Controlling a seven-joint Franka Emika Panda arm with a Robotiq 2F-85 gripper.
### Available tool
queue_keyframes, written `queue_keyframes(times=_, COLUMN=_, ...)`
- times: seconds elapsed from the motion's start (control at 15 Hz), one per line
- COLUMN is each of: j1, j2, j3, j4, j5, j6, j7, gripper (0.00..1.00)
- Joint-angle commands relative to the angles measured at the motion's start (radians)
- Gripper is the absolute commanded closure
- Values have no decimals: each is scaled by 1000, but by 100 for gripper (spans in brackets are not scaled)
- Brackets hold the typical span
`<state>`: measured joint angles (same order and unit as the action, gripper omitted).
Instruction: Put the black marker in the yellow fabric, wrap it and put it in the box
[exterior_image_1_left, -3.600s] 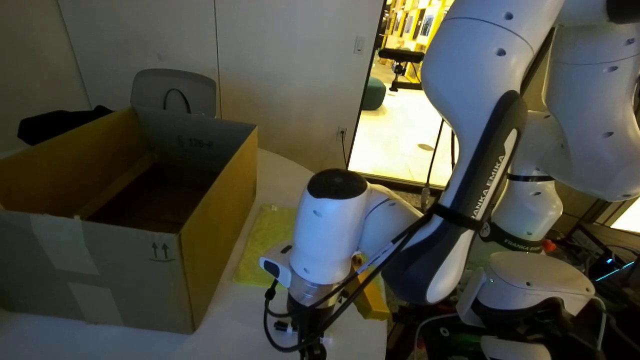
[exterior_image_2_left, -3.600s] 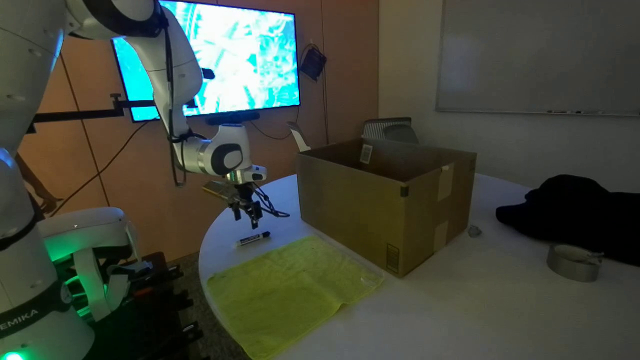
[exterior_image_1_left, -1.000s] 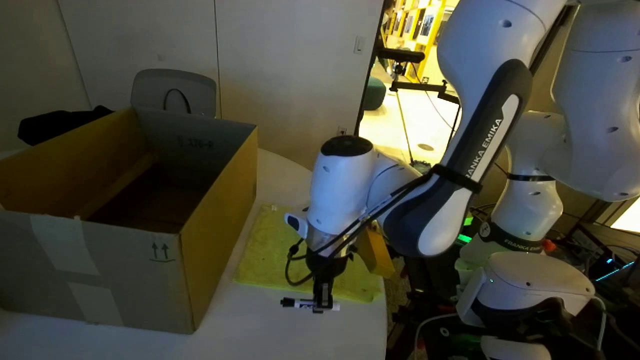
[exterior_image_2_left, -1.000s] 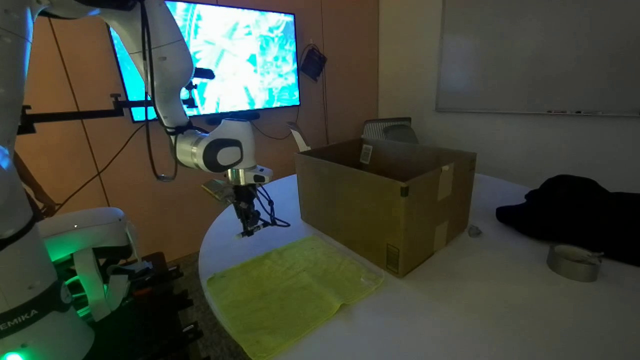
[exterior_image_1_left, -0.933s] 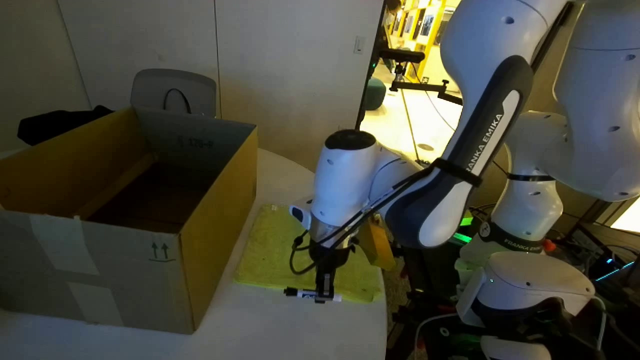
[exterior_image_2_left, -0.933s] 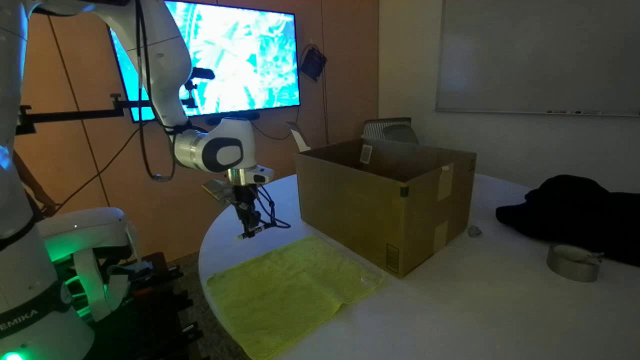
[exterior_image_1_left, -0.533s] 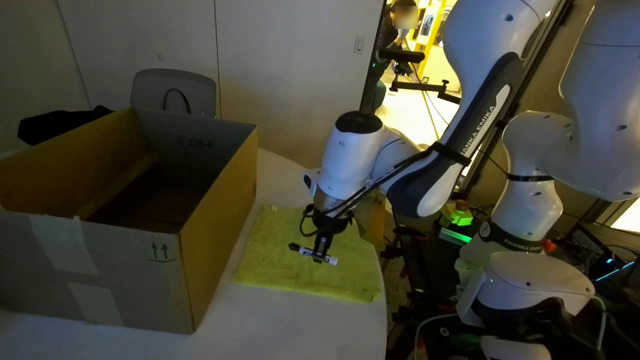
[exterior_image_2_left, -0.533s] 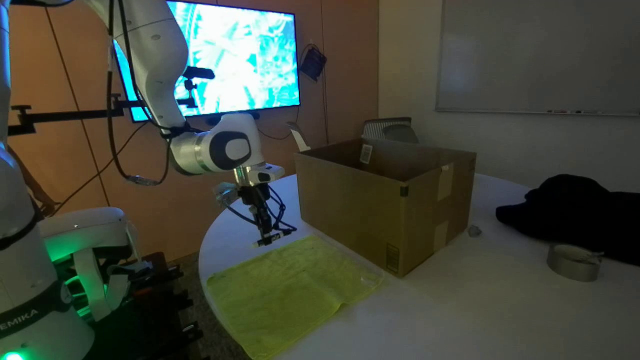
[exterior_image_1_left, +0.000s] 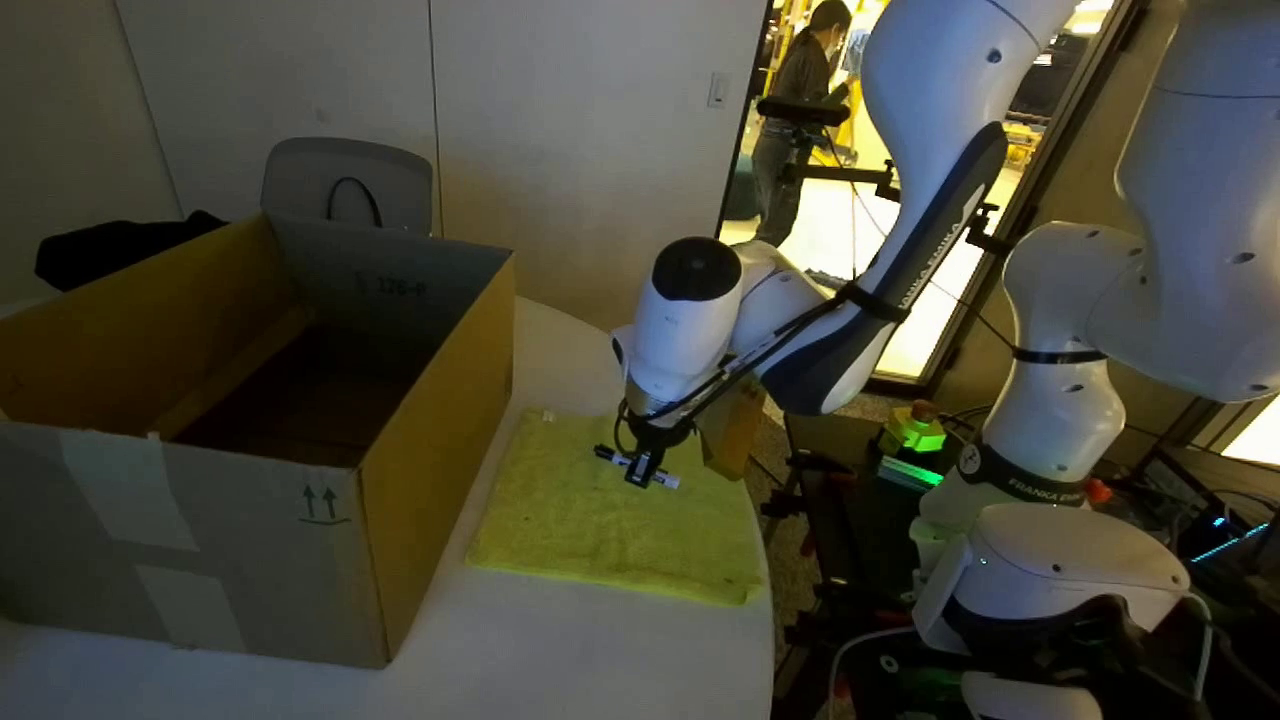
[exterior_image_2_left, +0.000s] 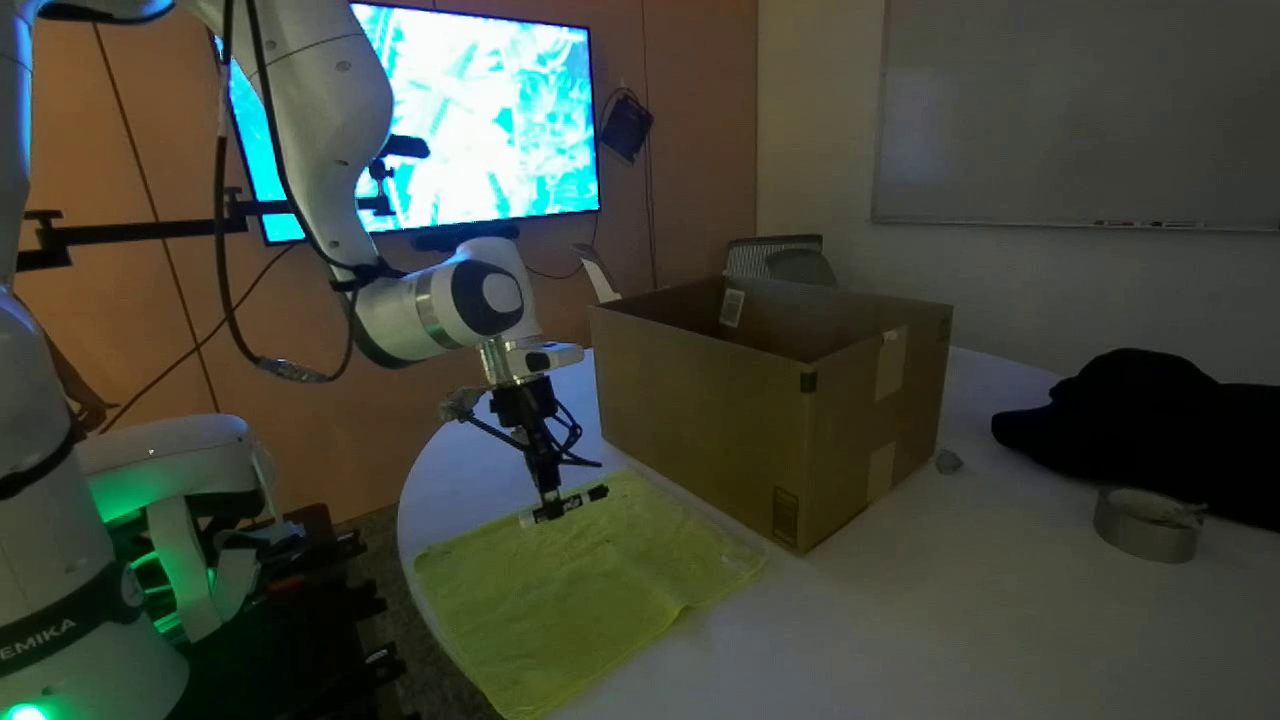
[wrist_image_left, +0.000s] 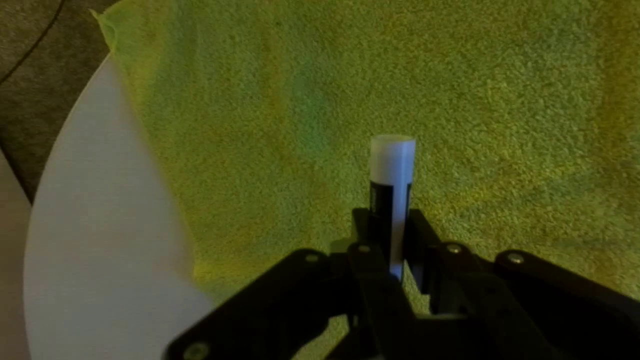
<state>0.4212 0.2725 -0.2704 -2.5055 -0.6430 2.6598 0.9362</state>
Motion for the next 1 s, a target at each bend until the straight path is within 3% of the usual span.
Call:
queue_keyframes(times=0.0, j1=-54, j2=69, j3=73, j4=60, j5=-47, j6=-79, j7=65, gripper=87)
queue_keyframes(times=0.33, j1=-94, j2=151, j3=124, j4=95, j5=-20, j6=-123, j7=63, gripper=85)
queue_keyframes(times=0.4, j1=-99, j2=163, j3=128, j4=99, j5=-17, j6=-124, j7=62, gripper=80)
queue_keyframes(times=0.47, j1=-103, j2=172, j3=131, j4=100, j5=-13, j6=-125, j7=59, gripper=55)
queue_keyframes(times=0.6, j1=-106, j2=182, j3=131, j4=101, j5=-12, j6=-123, j7=64, gripper=50)
queue_keyframes(times=0.93, j1=-82, j2=121, j3=125, j4=77, j5=-42, j6=-132, j7=104, gripper=12)
